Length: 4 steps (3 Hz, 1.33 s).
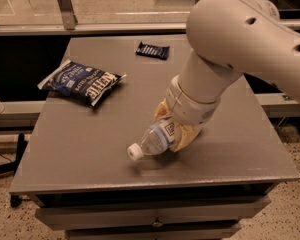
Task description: Knock blue plastic bottle over
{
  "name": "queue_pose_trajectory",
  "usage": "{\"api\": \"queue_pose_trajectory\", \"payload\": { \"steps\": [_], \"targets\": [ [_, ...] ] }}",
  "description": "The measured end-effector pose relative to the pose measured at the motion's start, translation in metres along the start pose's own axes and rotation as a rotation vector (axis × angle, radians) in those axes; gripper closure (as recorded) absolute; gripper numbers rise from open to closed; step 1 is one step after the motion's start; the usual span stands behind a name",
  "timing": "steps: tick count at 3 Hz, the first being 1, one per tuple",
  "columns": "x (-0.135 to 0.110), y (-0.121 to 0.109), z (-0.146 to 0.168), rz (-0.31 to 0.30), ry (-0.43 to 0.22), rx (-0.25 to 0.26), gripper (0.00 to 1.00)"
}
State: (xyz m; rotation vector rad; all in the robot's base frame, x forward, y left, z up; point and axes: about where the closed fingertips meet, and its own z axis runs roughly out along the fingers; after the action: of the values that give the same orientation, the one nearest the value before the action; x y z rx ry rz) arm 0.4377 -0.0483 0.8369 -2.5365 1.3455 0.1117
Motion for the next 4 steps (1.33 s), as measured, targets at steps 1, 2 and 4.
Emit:
{"api": "queue_pose_trajectory", "payload": {
  "steps": [1,2,4],
  "targets": [
    [-0.002,0.005,0.006,-0.020,0.027,-0.023,0.36],
    [-0.002,0.007,0.007,-0.030,0.046,-0.032,0.12],
    [0.005,0.002,-0.003,0.025,0.022,-0.010,0.00]
  ]
}}
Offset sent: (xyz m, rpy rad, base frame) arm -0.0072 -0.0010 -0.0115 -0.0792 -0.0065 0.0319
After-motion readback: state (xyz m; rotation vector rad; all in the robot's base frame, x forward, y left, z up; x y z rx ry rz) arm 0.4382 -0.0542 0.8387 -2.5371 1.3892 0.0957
